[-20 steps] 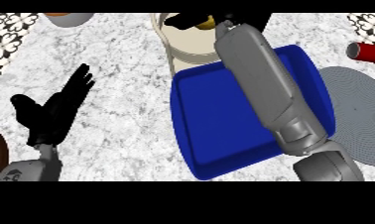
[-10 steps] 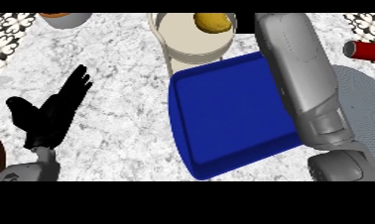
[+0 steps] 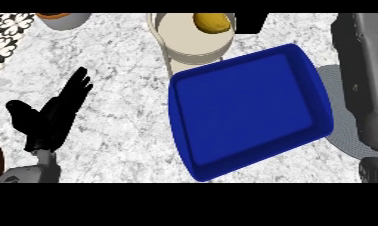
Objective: Pick the lemon from the tray and place it in the tiered basket
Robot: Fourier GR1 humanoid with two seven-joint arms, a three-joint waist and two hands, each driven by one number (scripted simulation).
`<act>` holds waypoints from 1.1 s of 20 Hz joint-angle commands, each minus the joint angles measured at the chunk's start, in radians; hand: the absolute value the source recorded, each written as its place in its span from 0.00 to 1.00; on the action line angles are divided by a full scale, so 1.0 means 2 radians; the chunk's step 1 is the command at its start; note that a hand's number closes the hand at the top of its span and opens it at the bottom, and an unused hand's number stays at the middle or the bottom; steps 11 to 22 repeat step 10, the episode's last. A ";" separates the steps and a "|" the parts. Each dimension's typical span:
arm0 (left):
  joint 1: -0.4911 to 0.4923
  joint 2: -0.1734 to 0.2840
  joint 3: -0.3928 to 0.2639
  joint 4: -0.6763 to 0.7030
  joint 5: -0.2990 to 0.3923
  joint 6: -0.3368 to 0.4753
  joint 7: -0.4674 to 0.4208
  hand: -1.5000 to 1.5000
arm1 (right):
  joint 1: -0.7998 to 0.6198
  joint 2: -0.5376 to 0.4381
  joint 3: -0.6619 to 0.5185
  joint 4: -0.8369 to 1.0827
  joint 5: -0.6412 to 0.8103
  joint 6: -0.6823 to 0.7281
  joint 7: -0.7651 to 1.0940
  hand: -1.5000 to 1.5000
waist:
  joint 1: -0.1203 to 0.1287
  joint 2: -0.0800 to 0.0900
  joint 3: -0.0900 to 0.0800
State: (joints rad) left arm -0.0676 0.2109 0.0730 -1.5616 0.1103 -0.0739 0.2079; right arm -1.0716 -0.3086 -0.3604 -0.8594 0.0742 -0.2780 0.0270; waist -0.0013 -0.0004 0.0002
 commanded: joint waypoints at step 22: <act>0.014 -0.012 -0.005 -0.020 -0.006 0.000 0.008 0.50 | 0.035 -0.179 -0.067 0.083 -0.066 0.156 -0.047 0.00 | 0.007 0.002 0.000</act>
